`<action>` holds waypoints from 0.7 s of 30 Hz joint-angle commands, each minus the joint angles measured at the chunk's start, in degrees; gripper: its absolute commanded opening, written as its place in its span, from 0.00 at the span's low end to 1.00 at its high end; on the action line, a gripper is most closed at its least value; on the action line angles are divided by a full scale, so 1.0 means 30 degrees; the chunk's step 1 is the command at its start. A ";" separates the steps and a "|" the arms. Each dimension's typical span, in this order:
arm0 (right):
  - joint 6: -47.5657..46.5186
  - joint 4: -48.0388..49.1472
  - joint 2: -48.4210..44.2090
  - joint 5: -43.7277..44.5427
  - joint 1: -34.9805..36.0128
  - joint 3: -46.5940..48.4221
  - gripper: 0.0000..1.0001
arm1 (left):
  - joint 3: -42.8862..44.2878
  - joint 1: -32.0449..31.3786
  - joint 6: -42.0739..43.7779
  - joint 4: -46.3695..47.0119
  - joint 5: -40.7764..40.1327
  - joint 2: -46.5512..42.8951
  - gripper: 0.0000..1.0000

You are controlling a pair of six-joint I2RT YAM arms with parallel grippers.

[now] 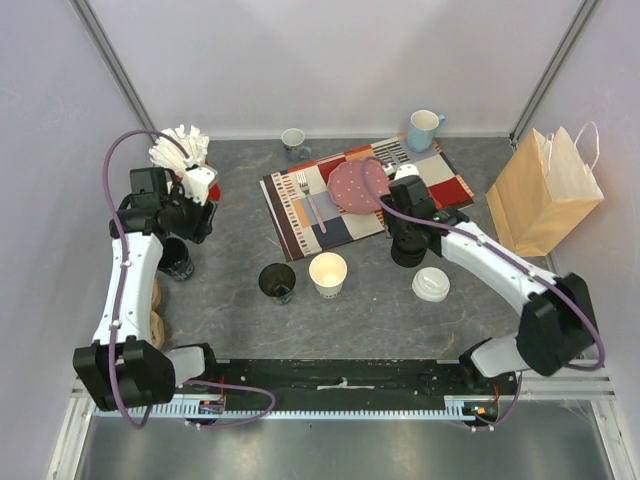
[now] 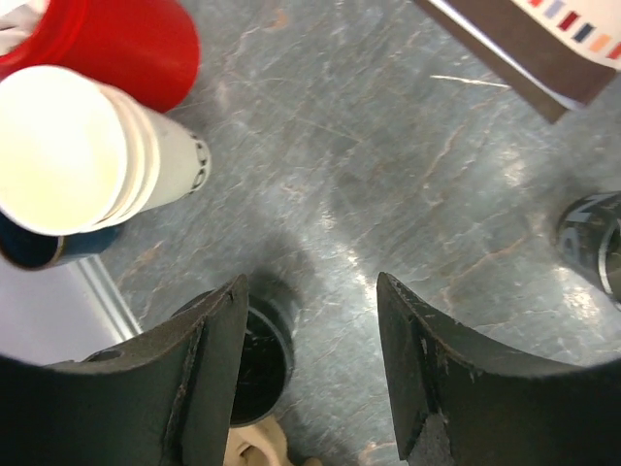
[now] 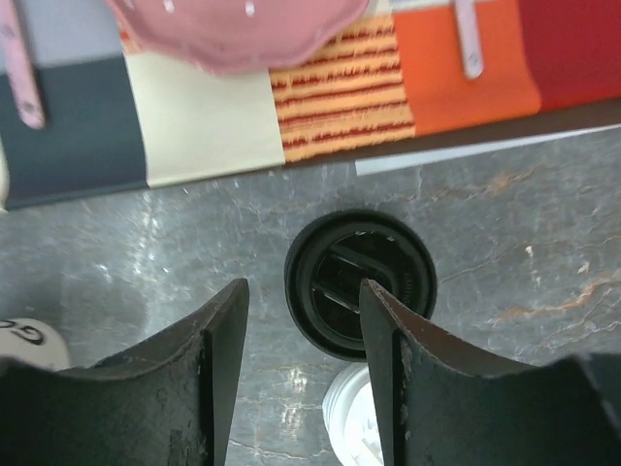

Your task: Pack the takeout coffee

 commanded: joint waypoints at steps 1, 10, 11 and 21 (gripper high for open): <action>-0.0348 -0.1286 0.1651 0.1411 0.0415 0.0772 0.58 | 0.0648 -0.0968 -0.1372 -0.0984 0.1814 -0.0358 0.62; -0.0436 -0.1519 0.3820 0.2289 0.0942 0.1591 0.49 | 0.0268 -0.2024 -0.1782 -0.1192 0.3197 -0.0154 0.64; -0.0436 -0.1607 0.4024 0.2319 0.1001 0.1679 0.47 | 0.0209 -0.2054 -0.1724 -0.1192 0.3197 -0.0124 0.64; -0.0524 -0.1901 0.5021 0.2817 0.1001 0.1826 0.42 | 0.0121 -0.2113 -0.1314 -0.1543 0.3138 -0.0240 0.64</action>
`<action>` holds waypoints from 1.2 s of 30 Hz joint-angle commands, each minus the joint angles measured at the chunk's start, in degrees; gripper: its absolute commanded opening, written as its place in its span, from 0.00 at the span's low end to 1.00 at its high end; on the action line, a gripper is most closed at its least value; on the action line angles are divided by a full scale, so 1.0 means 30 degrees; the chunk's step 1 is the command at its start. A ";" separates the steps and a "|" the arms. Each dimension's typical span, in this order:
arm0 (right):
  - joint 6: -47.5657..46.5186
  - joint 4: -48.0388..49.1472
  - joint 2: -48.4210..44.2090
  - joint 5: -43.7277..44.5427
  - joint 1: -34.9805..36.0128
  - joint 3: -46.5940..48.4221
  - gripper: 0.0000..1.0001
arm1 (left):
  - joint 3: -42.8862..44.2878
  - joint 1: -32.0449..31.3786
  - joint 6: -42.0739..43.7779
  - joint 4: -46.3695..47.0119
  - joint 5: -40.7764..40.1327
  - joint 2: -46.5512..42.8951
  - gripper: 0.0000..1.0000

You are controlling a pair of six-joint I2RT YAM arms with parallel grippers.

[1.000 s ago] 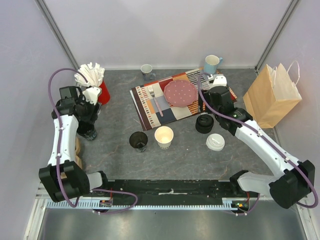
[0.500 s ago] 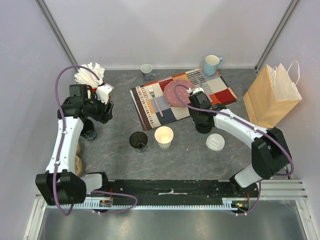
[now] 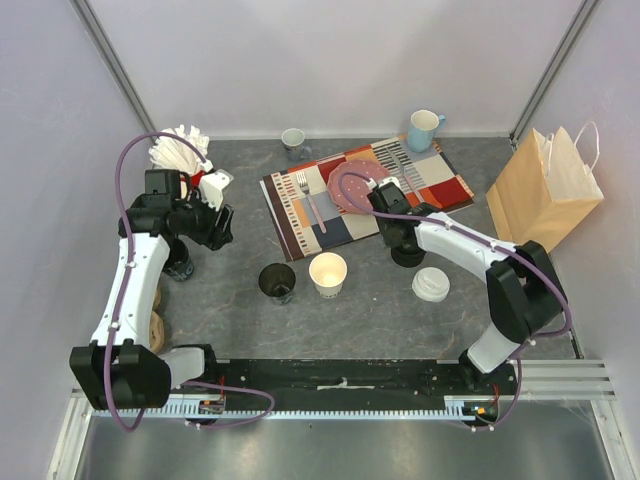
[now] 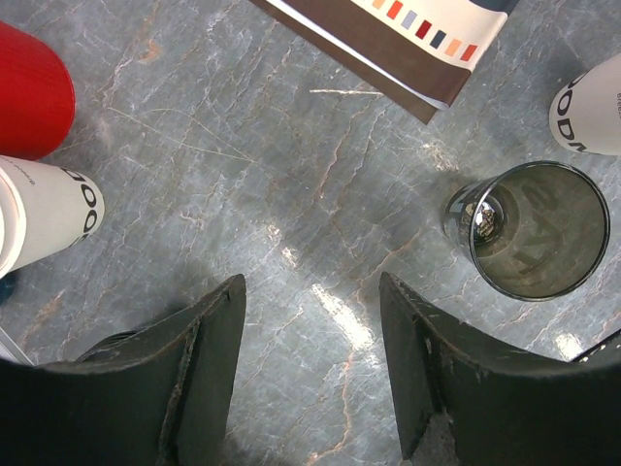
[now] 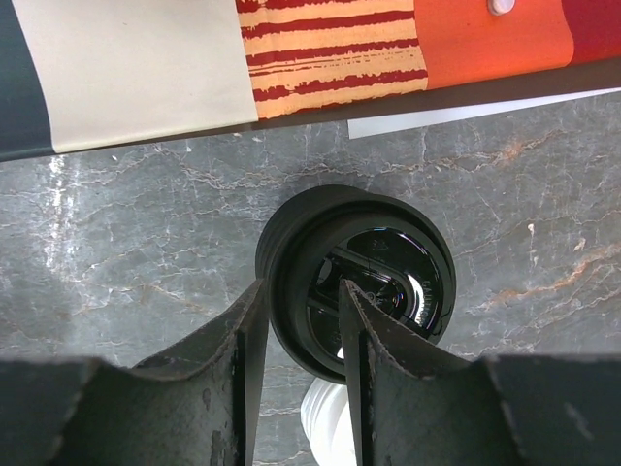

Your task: Pack the takeout coffee

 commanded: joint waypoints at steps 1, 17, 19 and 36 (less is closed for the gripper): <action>-0.0080 -0.0298 0.0483 0.0821 0.0061 0.0755 0.41 | 0.0128 -0.0095 -0.0184 -0.0144 0.0654 -0.0110 0.64; 0.0213 -0.0912 -0.0335 0.0441 0.0061 0.0989 0.06 | 0.0187 -0.0066 0.0109 -0.0350 0.0596 -0.0081 0.64; 0.0213 -0.1000 -0.0569 0.0411 0.0062 0.0989 0.03 | 0.0216 -0.0095 0.0109 -0.0408 0.0596 -0.0109 0.64; -0.3006 -0.1470 -0.3763 -0.4592 0.0792 0.3214 0.00 | -0.0047 -0.0095 -0.0300 -0.0379 0.1415 0.0183 0.65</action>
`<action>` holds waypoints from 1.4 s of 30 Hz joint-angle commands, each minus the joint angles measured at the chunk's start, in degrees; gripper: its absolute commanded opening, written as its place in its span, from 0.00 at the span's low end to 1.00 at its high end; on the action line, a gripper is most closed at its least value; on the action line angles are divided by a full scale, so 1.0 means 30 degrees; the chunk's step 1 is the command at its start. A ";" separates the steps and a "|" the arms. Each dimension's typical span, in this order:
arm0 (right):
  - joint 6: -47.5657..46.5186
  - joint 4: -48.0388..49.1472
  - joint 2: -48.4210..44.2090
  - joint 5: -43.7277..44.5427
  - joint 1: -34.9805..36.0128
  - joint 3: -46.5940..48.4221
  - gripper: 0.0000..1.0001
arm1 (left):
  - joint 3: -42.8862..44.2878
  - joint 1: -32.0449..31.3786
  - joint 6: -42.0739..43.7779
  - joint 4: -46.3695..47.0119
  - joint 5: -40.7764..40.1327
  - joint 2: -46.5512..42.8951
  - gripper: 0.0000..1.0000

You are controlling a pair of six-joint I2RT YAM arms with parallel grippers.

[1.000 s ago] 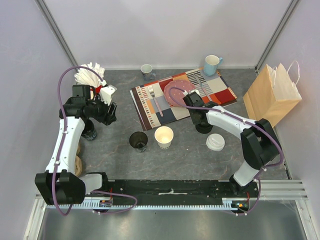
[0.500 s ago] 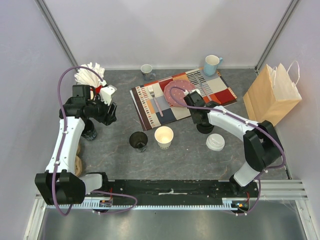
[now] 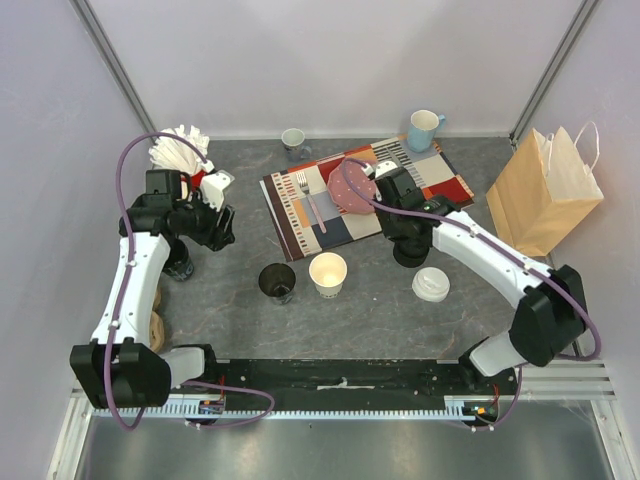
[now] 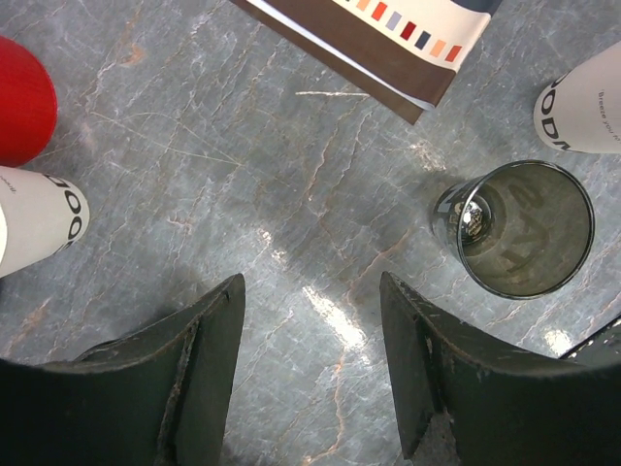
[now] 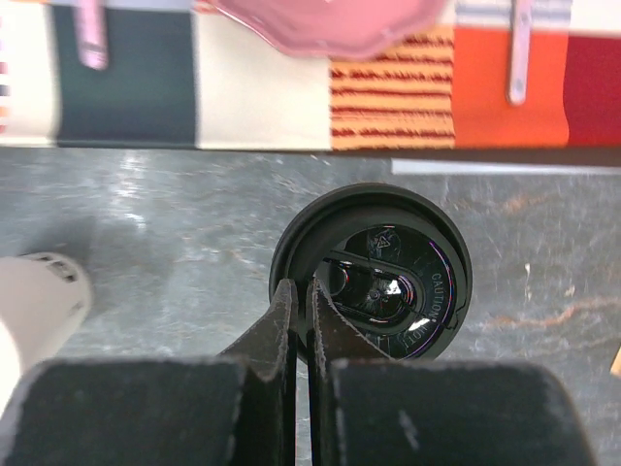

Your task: Pack the takeout coffee

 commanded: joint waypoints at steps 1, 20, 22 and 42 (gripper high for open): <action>-0.2090 0.0344 -0.1898 -0.2673 0.0742 0.2186 0.00 | -0.0026 -0.0059 -0.0395 -0.0175 0.1175 0.0118 0.65; -0.8594 0.0319 -0.1317 -1.2960 0.5811 0.3303 0.00 | -0.1197 -0.0088 -0.1860 0.0324 0.1674 0.0177 0.65; -0.8976 -0.0498 -0.0819 -1.2874 0.6132 0.3770 0.00 | -0.1285 -0.0088 -0.1919 0.0353 0.1762 0.0148 0.65; -0.9827 -0.1266 0.1585 -1.1145 0.6252 0.3423 0.00 | -0.1813 -0.0088 -0.1802 0.0411 0.1791 -0.0029 0.65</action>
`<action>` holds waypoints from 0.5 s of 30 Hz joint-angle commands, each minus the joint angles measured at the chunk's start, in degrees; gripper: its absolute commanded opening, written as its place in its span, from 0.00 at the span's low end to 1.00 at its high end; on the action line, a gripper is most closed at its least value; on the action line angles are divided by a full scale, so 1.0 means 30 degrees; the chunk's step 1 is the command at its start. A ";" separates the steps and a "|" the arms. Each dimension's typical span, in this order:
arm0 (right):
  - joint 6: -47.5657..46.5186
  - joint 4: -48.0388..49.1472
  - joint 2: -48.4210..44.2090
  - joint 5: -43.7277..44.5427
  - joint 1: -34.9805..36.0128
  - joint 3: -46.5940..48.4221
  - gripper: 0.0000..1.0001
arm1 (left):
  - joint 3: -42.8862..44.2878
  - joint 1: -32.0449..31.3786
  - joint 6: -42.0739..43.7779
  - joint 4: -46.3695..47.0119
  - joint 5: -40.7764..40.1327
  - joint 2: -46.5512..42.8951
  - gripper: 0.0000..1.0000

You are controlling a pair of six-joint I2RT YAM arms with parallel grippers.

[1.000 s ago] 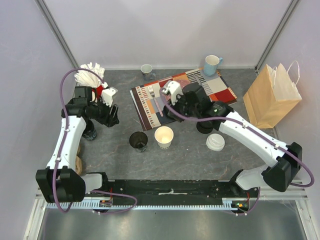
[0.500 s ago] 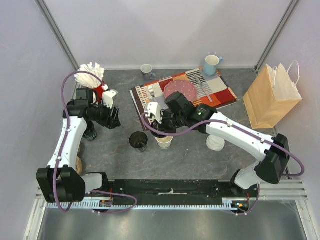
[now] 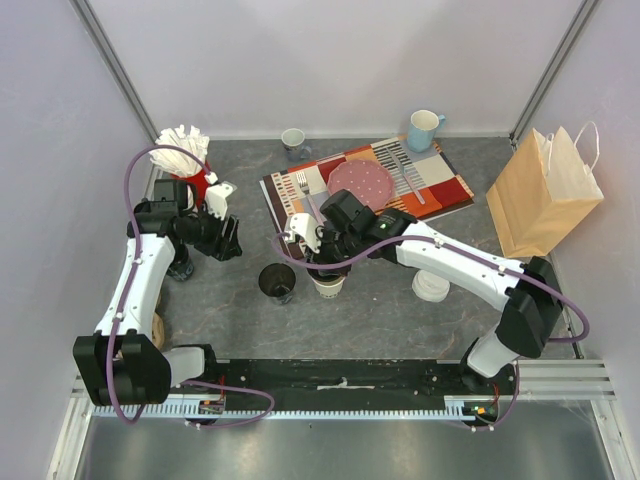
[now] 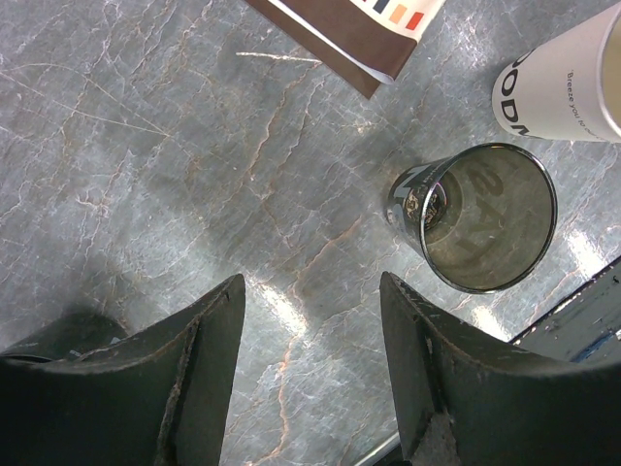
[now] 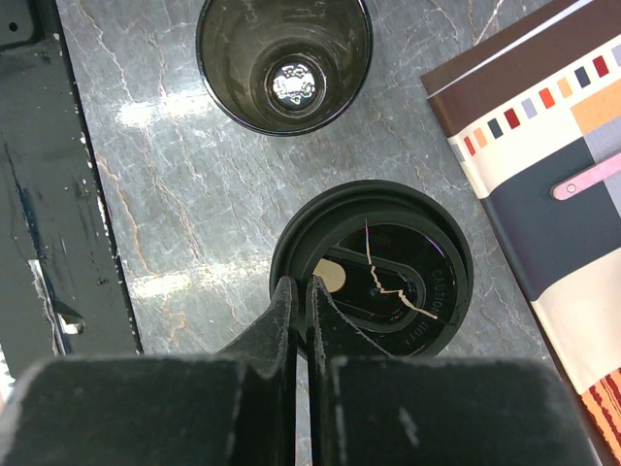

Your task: Pack the takeout coffee

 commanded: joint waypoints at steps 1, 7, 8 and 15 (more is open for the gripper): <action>-0.0400 0.0475 0.0164 0.0534 0.0059 0.0107 0.00 | -0.0028 -0.0059 -0.0374 0.0309 0.0538 -0.0407 0.65; -0.0342 0.0270 0.0692 0.0652 0.0030 -0.0039 0.00 | -0.0057 -0.0059 -0.0286 0.0280 0.0509 -0.0379 0.65; -0.0371 0.0270 0.0692 0.0565 0.0059 -0.0069 0.00 | -0.0057 -0.0088 -0.0257 0.0280 0.0509 -0.0437 0.65; -0.0342 0.0124 0.0633 0.0505 0.0030 -0.0069 0.00 | 0.0001 -0.0059 -0.0140 0.0309 0.0422 -0.0408 0.65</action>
